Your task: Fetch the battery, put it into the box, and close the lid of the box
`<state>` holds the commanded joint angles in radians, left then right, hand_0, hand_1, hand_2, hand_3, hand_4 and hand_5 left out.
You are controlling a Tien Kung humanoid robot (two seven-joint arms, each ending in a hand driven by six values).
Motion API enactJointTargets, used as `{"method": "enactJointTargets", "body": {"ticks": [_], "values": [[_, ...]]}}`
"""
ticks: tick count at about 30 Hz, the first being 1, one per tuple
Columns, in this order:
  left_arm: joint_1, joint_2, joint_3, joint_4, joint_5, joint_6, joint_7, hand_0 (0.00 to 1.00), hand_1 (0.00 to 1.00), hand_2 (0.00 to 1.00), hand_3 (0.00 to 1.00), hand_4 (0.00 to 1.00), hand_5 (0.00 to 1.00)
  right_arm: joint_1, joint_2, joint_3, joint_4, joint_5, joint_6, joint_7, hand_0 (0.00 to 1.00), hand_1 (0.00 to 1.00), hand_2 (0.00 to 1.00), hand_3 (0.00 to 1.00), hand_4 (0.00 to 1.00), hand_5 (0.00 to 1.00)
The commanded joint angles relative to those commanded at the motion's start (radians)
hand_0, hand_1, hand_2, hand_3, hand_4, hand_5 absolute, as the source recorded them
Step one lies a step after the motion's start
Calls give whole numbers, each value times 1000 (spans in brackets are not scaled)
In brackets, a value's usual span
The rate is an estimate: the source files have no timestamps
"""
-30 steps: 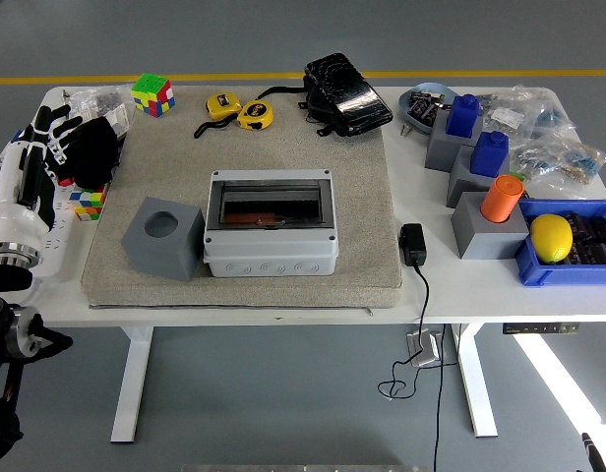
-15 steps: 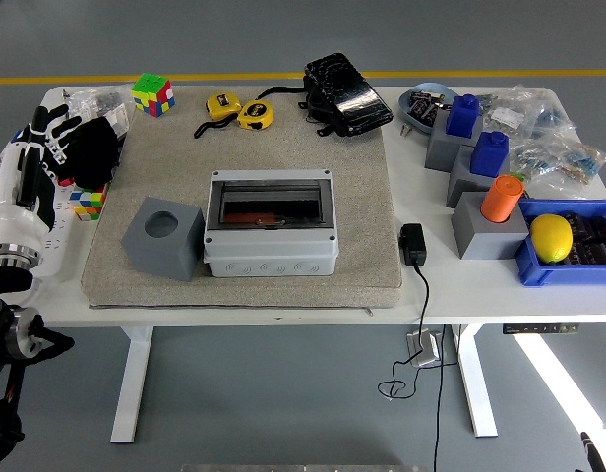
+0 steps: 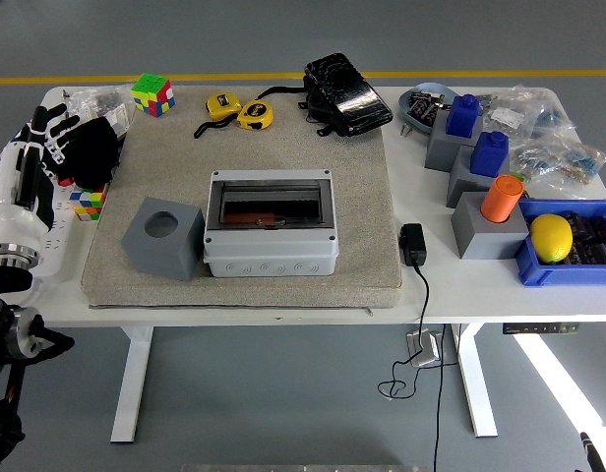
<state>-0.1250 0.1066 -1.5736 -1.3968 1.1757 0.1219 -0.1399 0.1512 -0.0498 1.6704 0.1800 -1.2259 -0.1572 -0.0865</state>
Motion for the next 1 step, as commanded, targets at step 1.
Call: {"method": "enactJointTargets", "body": {"ticks": [1], "values": [[0,0,0,0,0,0,0,795,783,764,777,998,888,0,0,0,0,0,0,0,822,772,757,793,998,998]]}}
